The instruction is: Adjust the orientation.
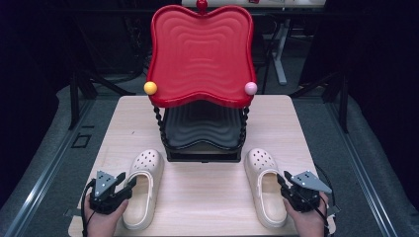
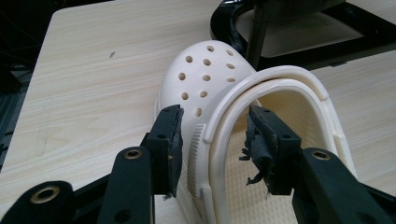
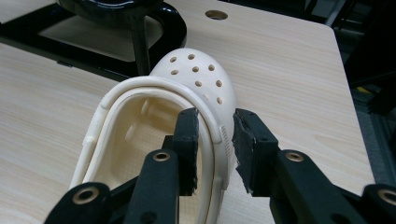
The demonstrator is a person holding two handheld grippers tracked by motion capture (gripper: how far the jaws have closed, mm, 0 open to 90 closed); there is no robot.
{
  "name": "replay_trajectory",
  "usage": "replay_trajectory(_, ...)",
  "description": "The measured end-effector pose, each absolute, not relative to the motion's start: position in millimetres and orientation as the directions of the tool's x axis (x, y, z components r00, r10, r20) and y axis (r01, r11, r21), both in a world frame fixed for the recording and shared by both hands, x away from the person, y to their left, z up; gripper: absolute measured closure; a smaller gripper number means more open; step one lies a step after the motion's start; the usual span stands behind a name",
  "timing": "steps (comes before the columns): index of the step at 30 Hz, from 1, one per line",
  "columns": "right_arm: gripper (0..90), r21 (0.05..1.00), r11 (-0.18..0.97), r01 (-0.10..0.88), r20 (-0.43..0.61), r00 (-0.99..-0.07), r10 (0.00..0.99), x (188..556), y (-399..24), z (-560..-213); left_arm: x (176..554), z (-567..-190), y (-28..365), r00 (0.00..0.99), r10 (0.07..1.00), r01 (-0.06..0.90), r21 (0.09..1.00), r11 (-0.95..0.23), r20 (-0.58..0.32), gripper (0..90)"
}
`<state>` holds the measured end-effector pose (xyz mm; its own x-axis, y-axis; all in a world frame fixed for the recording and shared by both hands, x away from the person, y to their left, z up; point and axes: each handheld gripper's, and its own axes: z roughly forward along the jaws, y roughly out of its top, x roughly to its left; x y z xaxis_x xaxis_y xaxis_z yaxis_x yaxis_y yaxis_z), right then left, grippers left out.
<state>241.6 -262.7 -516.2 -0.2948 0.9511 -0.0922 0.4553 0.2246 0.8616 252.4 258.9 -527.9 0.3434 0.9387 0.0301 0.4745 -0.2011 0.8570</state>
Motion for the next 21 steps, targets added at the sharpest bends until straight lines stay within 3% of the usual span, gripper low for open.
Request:
replay_trajectory(7,70.4,0.831,0.300,0.469,-0.161,-0.313,0.936,243.8,-257.4,-520.0,253.6,-530.3,259.6,0.354,0.935,0.484,0.850,-0.208,0.027,57.4)
replay_trajectory(21,73.2,0.799,0.322,0.507,-0.179,-0.312,0.933,253.9,-256.7,-529.6,257.8,-535.7,259.4,0.354,0.935,0.520,0.823,-0.231,0.039,64.7)
